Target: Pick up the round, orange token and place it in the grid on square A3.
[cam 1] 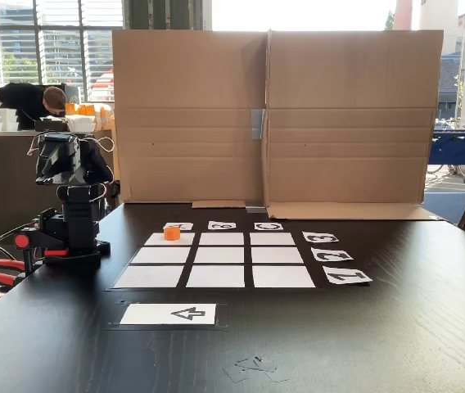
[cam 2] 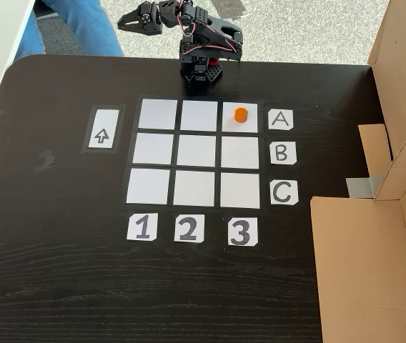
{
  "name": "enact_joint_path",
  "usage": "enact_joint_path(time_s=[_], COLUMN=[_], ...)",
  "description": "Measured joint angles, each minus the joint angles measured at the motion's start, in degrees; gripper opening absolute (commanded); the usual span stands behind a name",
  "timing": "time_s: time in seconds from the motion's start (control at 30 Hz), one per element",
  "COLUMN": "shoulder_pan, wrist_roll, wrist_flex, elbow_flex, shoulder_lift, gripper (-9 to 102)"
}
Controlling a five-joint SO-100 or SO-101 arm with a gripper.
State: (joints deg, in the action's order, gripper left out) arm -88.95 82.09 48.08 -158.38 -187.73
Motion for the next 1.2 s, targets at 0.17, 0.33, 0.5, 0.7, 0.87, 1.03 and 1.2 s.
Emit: enact_joint_path(time_s=[0.17, 0.33, 0.5, 0.7, 0.87, 1.03, 1.2], shoulder_pan=[-4.9, -7.1, -8.4, -8.6, -8.6, -8.6, -8.6], wrist_roll=[0.0, 0.0, 0.4, 1.0, 1.0, 1.0, 1.0], wrist_flex=[0.0, -1.5, -4.7, -5.1, -5.2, -5.2, -5.2], elbow_flex=[-6.9, -13.0, -15.8, -16.3, -16.3, -16.3, -16.3], shoulder_lift=[-2.6, -2.6, -2.6, -2.5, -2.5, -2.5, -2.5], gripper=[0, -1, -1, -1, -1, -1, -1])
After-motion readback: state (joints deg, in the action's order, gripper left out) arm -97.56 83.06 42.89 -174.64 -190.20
